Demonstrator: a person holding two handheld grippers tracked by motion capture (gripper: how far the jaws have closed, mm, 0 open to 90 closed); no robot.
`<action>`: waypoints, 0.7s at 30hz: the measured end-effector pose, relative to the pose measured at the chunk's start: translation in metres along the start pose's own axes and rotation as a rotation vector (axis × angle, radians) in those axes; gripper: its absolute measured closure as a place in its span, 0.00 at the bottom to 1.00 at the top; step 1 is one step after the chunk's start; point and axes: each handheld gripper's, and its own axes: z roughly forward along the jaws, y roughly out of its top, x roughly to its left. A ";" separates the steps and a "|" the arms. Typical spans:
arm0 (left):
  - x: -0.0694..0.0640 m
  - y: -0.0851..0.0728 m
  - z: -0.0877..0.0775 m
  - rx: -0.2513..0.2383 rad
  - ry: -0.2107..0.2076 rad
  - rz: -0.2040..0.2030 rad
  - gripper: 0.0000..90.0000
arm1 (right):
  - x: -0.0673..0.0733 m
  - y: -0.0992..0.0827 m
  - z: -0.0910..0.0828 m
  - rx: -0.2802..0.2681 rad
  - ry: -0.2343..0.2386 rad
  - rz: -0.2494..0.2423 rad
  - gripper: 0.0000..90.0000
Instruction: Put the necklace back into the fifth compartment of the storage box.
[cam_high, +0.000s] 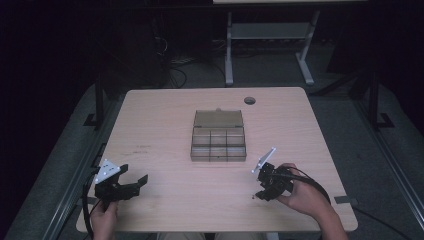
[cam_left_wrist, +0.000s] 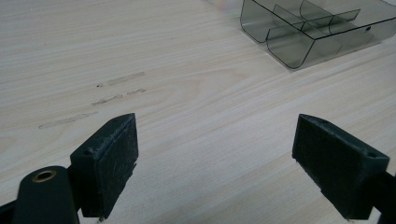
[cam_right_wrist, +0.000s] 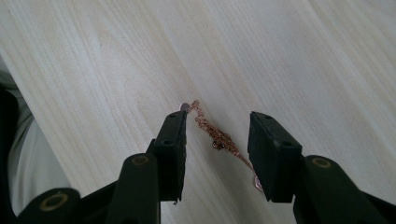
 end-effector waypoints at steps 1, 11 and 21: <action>0.000 0.000 0.000 -0.004 -0.001 -0.001 0.16 | 0.000 0.001 0.001 0.004 0.000 -0.003 0.64; 0.000 0.000 0.000 0.000 -0.001 -0.001 0.16 | 0.001 0.007 0.008 0.038 -0.002 -0.020 0.67; -0.001 0.000 0.000 -0.006 -0.003 -0.005 0.16 | 0.002 0.011 0.015 0.085 -0.011 -0.039 0.73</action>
